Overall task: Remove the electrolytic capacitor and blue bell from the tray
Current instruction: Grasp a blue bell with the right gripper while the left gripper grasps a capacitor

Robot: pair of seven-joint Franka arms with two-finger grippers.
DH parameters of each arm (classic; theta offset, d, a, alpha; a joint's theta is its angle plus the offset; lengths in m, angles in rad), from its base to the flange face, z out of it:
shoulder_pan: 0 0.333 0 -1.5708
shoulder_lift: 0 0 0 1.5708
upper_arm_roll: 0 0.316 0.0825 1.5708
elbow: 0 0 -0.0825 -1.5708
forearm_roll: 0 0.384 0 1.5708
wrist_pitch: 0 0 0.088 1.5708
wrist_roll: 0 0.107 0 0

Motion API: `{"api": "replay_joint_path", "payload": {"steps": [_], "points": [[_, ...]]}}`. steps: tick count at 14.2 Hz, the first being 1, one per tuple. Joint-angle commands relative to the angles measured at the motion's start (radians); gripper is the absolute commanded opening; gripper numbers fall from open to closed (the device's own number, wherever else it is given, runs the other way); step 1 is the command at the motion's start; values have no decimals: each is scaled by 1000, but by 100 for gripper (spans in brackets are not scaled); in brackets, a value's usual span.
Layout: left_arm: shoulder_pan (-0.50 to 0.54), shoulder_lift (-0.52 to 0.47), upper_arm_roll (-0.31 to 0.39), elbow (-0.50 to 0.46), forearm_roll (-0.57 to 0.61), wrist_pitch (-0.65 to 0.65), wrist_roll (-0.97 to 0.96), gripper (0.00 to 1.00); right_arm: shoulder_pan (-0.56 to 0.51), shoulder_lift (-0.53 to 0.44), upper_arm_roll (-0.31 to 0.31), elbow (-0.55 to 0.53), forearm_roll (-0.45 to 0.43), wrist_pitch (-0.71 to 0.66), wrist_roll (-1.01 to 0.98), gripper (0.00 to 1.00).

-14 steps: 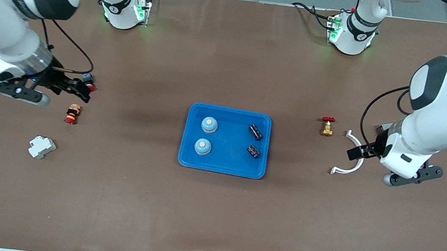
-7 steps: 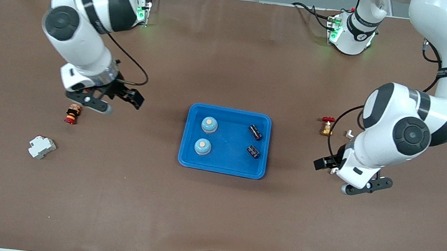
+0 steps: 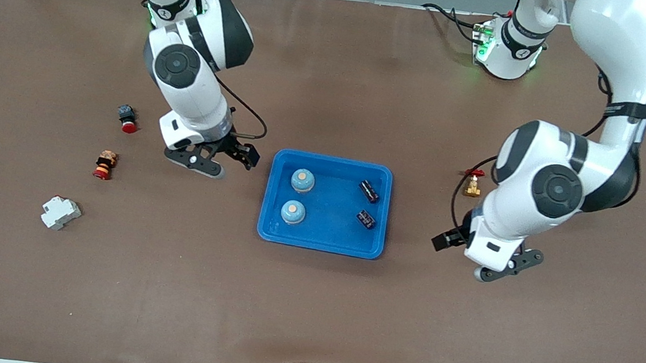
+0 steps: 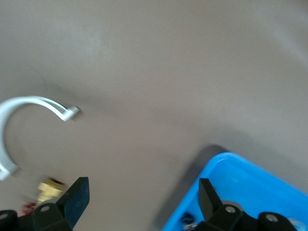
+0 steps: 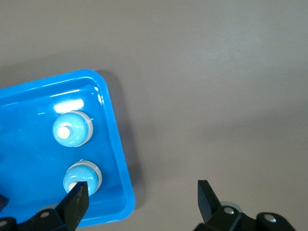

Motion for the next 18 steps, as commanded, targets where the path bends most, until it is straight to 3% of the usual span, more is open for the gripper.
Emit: {"api": "replay_joint_path", "payload": {"steps": [1,12,18], "points": [[-49,58,9,59,8,27,-157,100,52,65,-10,46,-9,24,57,100],[-201,186,7,87,7,53,-414,100,176,247,-17,99,-29,180,151,100],[-220,229,4,87,2,145,-454,100,217,352,-17,185,-118,180,277,100]]}}
